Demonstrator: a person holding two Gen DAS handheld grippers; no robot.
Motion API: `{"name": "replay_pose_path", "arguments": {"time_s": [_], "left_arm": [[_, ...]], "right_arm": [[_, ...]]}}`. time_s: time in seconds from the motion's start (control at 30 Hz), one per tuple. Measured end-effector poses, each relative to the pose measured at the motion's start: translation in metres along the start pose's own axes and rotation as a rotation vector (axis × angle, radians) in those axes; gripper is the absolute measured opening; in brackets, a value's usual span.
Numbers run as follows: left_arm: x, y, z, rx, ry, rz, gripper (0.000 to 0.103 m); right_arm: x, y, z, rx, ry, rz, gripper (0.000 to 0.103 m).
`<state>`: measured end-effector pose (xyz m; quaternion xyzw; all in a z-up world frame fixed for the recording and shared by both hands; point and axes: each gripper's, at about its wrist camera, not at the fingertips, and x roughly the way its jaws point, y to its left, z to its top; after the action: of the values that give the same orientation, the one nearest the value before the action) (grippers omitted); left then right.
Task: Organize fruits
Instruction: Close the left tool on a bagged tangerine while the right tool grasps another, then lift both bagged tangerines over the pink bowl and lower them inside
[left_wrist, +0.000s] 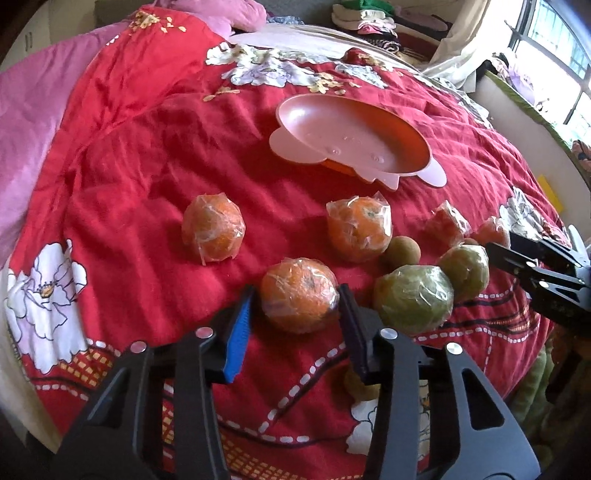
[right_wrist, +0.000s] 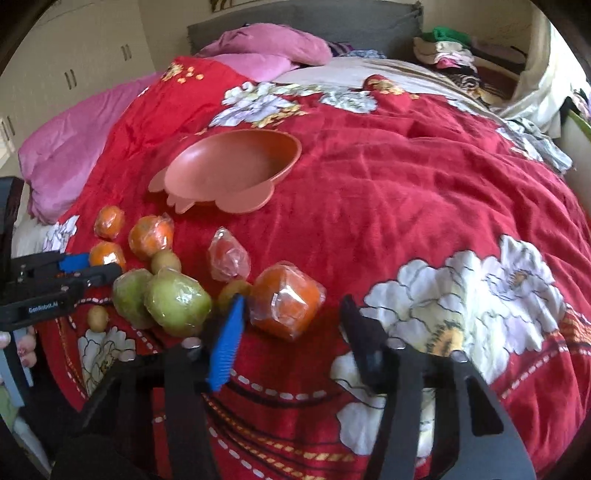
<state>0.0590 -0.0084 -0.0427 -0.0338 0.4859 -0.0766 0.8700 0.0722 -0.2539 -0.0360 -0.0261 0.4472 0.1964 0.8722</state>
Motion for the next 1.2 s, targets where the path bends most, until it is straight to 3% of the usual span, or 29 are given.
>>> {"name": "replay_pose_path", "arguments": {"time_s": [0.6, 0.93, 1.2], "left_arm": [[0.014, -0.007, 0.007, 0.017, -0.011, -0.005, 0.032], [-0.017, -0.007, 0.014, 0.002, -0.078, -0.082, 0.032], [-0.027, -0.007, 0.042, 0.015, -0.110, -0.084, 0.032]], "right_arm": [[0.006, -0.008, 0.005, 0.036, -0.017, 0.082, 0.039], [-0.012, -0.008, 0.010, 0.032, -0.063, 0.072, 0.039], [-0.017, 0.001, 0.032, -0.014, -0.101, 0.067, 0.039]]}}
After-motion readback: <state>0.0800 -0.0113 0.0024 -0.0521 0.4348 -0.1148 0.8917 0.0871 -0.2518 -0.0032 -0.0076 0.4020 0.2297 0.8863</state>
